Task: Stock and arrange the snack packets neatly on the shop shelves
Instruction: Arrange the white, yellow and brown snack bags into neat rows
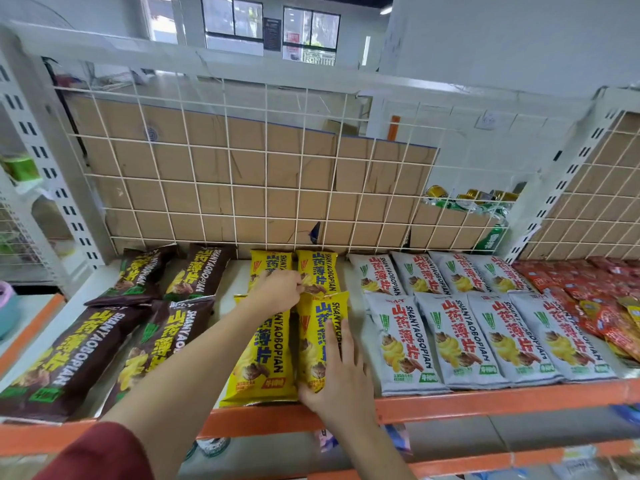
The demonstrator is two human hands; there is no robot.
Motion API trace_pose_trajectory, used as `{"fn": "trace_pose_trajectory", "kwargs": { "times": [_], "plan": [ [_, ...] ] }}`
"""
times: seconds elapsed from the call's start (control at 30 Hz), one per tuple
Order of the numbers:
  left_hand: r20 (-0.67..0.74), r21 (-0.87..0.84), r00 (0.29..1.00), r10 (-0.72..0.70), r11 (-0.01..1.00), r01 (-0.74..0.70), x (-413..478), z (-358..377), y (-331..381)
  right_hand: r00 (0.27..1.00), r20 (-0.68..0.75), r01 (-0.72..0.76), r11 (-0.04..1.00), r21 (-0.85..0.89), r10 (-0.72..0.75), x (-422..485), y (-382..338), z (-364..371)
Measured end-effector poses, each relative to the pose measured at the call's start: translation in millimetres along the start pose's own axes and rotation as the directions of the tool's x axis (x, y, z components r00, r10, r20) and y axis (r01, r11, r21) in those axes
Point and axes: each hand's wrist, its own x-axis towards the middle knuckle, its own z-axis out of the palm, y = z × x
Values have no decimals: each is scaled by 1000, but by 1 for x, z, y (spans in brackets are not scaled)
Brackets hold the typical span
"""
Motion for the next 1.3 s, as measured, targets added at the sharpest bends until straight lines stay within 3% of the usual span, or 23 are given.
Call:
{"fn": "trace_pose_trajectory", "kwargs": {
  "times": [0.37, 0.53, 0.63, 0.77, 0.87, 0.97, 1.3],
  "plan": [
    [-72, 10, 997, -32, 999, 33, -3, 6, 5, 999, 31, -8, 1000, -11, 8, -2, -3, -4],
    [-318, -189, 947, -39, 982, -23, -25, -1, -3, 1000, 13, -17, 1000, 4, 17, -3, -2, -2],
    [-408, -220, 899, -161, 973, 74, -57, -1, -15, 1000, 7, -9, 1000, 17, 9, -2, 1, -3],
    [-328, -286, 914, -237, 947, 143, -103, 22, -30, 1000, 4, -11, 1000, 14, 11, -2, 5, -7],
    [-257, -397, 940, -225, 911, 110, -117, 40, -27, 1000, -7, -15, 1000, 23, 15, -3, 5, -7],
    [-285, -475, 932, -224, 877, 66, -117, 48, -20, 1000, -7, -8, 999, 31, 8, -3, 5, -6],
    [-267, -468, 949, -168, 883, 25, -119, 48, -20, 999, 37, 10, 1000, 25, -11, -2, 6, -8]
  ]
}}
